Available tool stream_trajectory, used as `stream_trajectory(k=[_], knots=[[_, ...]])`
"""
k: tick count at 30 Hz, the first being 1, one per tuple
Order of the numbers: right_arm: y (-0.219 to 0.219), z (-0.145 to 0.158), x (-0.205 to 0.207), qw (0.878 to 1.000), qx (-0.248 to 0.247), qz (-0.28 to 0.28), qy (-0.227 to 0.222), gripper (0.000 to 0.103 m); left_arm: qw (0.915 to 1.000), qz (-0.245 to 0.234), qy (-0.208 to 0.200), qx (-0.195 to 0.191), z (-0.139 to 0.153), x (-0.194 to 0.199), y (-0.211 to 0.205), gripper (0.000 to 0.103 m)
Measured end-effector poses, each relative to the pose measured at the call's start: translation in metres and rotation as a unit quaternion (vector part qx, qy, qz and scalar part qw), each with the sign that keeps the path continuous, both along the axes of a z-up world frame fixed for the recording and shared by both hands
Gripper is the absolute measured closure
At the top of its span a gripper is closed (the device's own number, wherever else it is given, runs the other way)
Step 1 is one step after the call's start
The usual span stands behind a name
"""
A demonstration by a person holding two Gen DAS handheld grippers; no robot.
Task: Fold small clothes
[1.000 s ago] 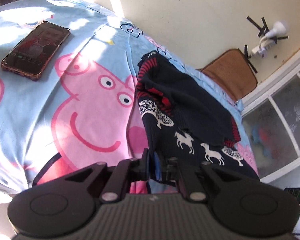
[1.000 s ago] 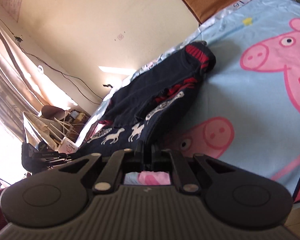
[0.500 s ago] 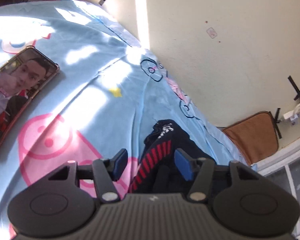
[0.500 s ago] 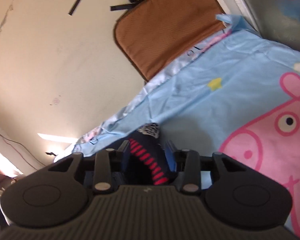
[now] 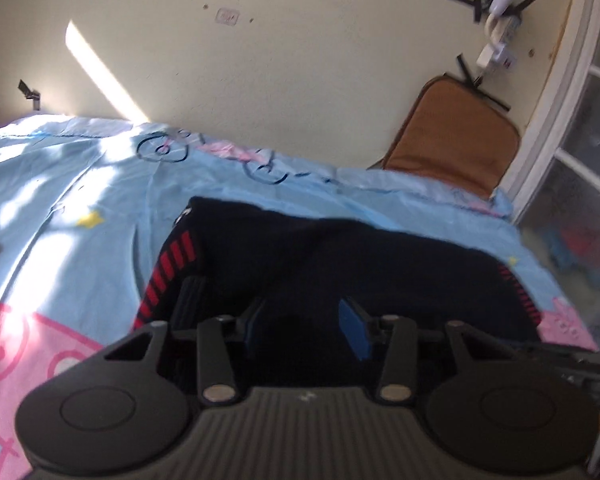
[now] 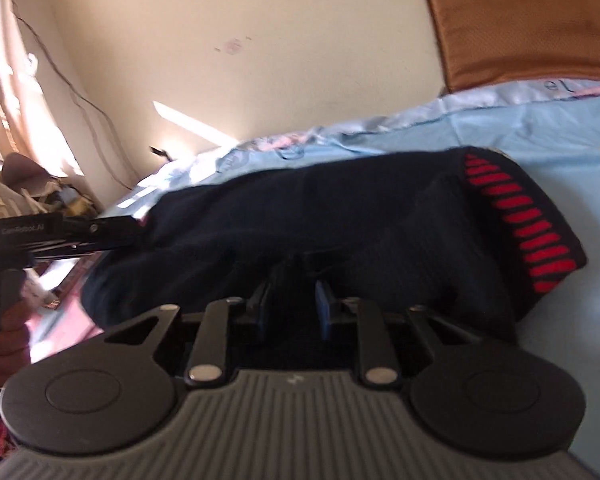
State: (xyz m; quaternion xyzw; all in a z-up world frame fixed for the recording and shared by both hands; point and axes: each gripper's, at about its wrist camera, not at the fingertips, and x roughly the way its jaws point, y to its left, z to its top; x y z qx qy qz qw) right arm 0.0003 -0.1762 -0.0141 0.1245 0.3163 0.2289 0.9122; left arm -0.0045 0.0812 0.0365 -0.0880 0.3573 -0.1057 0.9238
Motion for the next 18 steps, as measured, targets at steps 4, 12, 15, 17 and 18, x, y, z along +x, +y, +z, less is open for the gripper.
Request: stream_trajectory(k=[4,12,15,17,18], knots=[[-0.048,-0.019,0.004,0.992,0.105,-0.057,0.031,0.103,0.9994,0.012,-0.011,0.032,-0.014,-0.008,0.011,0.082],[-0.087,0.001,-0.035,0.985,0.13,-0.109,-0.023,0.087,0.9993,0.01,-0.016,0.032,0.006,-0.019,0.007,0.078],[-0.112,0.007,-0.051,0.975,0.139,-0.168,-0.042,0.049,0.9993,-0.006,-0.038,0.003,0.021,-0.024,0.006,0.074],[-0.122,0.001,-0.052,0.969,0.162,-0.185,-0.031,0.042,0.9988,-0.016,-0.041,-0.019,0.027,-0.023,0.004,0.071],[-0.123,-0.003,-0.05,0.968,0.171,-0.183,-0.018,0.042,0.9984,-0.023,-0.037,-0.035,0.028,-0.021,0.003,0.07]])
